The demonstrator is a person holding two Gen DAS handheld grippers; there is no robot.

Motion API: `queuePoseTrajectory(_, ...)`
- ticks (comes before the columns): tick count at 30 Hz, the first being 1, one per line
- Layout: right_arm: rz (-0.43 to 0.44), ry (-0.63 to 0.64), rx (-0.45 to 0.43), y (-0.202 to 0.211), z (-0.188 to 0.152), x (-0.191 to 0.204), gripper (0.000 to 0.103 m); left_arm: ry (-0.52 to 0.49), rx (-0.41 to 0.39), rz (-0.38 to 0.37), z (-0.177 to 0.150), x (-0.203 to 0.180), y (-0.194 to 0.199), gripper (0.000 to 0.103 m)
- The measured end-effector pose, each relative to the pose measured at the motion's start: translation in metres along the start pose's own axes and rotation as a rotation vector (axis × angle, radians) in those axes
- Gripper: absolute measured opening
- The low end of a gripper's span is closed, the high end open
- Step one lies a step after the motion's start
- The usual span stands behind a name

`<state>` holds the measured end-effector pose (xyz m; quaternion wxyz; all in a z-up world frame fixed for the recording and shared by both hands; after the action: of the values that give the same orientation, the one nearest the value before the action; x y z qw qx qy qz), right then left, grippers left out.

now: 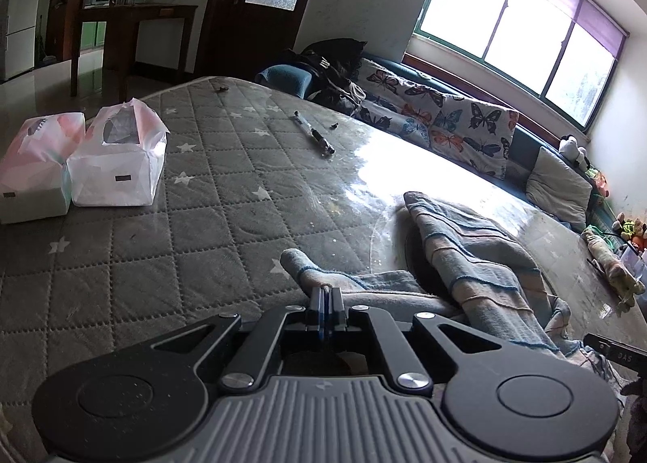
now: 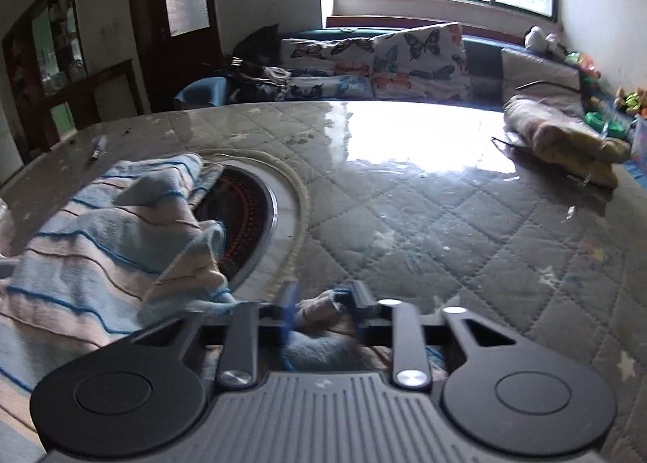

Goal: Fold clothes

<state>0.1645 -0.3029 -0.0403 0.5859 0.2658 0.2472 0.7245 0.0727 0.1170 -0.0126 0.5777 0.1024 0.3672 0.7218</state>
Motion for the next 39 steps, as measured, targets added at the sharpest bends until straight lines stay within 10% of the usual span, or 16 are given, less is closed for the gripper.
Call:
queuePoseTrajectory(14, -0.119, 0.014, -0.007, 0.004, -0.006, -0.021, 0.006, 0.017, -0.028, 0.019, 0.005, 0.017, 0.014, 0.002)
queuePoseTrajectory(17, -0.108, 0.011, -0.002, 0.004, -0.008, -0.02, 0.008, -0.001, -0.022, -0.019, 0.008, 0.003, 0.009, 0.011)
queuePoseTrajectory(21, -0.073, -0.001, -0.005, 0.007, -0.008, -0.018, 0.018, -0.021, -0.022, -0.025, 0.014, -0.013, -0.004, 0.052)
queuePoseTrajectory(26, 0.004, -0.036, -0.001, 0.008, -0.009, -0.019, 0.039, 0.002, 0.014, -0.007, 0.019, -0.017, -0.031, 0.058)
queuePoseTrajectory(28, 0.025, -0.03, 0.013, 0.005, -0.01, -0.017, 0.039, 0.02, 0.036, -0.018, 0.017, -0.015, -0.041, 0.054)
queuePoseTrajectory(30, 0.016, -0.009, 0.017, 0.002, -0.012, -0.016, 0.039, 0.037, 0.053, -0.038, 0.015, -0.016, -0.048, 0.01)
queuePoseTrajectory(36, -0.032, 0.033, -0.004, 0.001, -0.013, -0.014, 0.005, 0.048, 0.001, -0.05, 0.016, -0.012, -0.034, 0.002)
queuePoseTrajectory(39, -0.045, 0.0, -0.01, 0.0, -0.012, -0.019, 0.004, 0.058, -0.042, -0.02, 0.017, -0.004, -0.013, 0.002)
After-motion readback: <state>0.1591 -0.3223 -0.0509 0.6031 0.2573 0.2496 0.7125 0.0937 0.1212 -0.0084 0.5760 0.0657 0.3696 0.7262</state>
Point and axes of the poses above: each gripper's, at about its wrist camera, not at the fingertips, and y roughly against the way its jaws point, x to its left, z to its top, the point moved 7 cm from there along -y, roughly the way its jaws point, and after that the axes turned 3 degrees about x, right-handed, at the moved point
